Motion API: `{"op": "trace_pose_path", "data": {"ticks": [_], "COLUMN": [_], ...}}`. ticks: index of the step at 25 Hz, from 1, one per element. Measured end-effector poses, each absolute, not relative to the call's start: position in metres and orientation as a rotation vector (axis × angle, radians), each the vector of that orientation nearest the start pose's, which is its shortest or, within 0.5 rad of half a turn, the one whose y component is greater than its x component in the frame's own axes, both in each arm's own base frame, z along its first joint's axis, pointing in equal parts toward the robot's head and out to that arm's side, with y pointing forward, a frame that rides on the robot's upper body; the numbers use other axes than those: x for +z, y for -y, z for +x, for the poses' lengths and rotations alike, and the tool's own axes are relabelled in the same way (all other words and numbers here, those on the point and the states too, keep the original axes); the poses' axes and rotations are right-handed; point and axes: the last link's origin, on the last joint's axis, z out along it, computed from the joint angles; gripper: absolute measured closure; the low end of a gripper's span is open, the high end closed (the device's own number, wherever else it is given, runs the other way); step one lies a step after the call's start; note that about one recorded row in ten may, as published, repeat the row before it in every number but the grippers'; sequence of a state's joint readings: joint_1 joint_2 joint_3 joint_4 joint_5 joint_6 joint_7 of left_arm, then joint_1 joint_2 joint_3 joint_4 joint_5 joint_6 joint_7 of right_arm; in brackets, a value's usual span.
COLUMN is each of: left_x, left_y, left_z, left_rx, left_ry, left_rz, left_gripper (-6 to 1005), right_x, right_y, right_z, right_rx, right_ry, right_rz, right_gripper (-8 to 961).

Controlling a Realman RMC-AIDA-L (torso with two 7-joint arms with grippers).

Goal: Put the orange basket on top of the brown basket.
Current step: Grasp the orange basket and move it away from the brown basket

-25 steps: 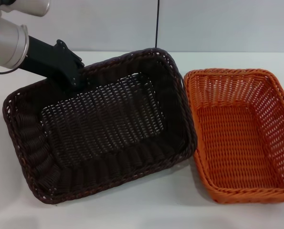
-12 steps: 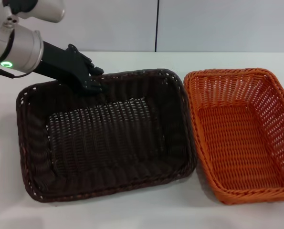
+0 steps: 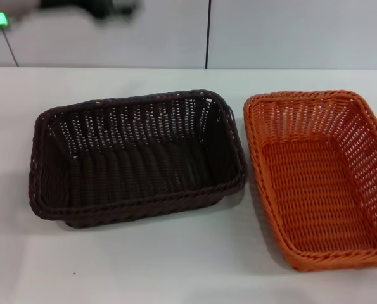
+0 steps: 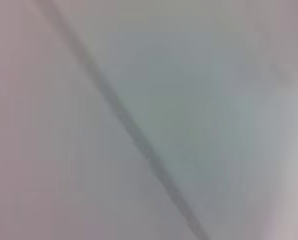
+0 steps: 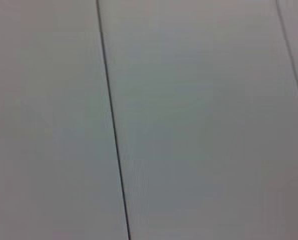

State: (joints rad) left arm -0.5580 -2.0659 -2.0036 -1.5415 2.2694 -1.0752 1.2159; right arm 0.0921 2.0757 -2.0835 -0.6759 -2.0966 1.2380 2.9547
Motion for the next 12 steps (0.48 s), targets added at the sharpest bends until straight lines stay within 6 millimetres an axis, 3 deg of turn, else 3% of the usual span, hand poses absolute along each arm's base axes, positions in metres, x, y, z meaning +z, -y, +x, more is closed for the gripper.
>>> {"op": "trace_pose_path", "data": {"ticks": [2,4,5,7,9,10,11,12], "left_x": [0.125,0.133,0.135,0.135,0.125,0.125,0.111,0.102], "left_y": [-0.413,-0.404,-0.394,-0.388,-0.376,-0.376,-0.363,-0.355], "left_z": [-0.118,-0.126,-0.140,-0.150,-0.175,-0.175,-0.201,-0.214], "left_rx": [-0.367,-0.452,-0.490,-0.490,-0.444,-0.444,-0.389,-0.368], "left_ry": [0.071,0.087,0.123,0.156,0.226,0.226,0.289,0.314], "left_rz": [-2.023,-1.877,-1.737,-1.651,-1.503,-1.503,-1.375,-1.318], "left_gripper": [371,323,300,264,228,210,192,192], "right_x": [0.041,0.046,0.051,0.054,0.057,0.061,0.061,0.063], "right_y": [-0.280,-0.290,-0.305,-0.313,-0.330,-0.344,-0.344,-0.352], "right_z": [0.333,0.324,0.311,0.302,0.278,0.254,0.254,0.240], "right_rx": [0.745,0.786,0.822,0.840,0.858,0.841,0.841,0.806], "right_ry": [-0.580,-0.590,-0.616,-0.628,-0.648,-0.648,-0.648,-0.650], "right_rz": [-1.037,-1.053,-1.130,-1.179,-1.324,-1.461,-1.461,-1.546], "right_gripper": [136,136,136,136,136,136,137,137]}}
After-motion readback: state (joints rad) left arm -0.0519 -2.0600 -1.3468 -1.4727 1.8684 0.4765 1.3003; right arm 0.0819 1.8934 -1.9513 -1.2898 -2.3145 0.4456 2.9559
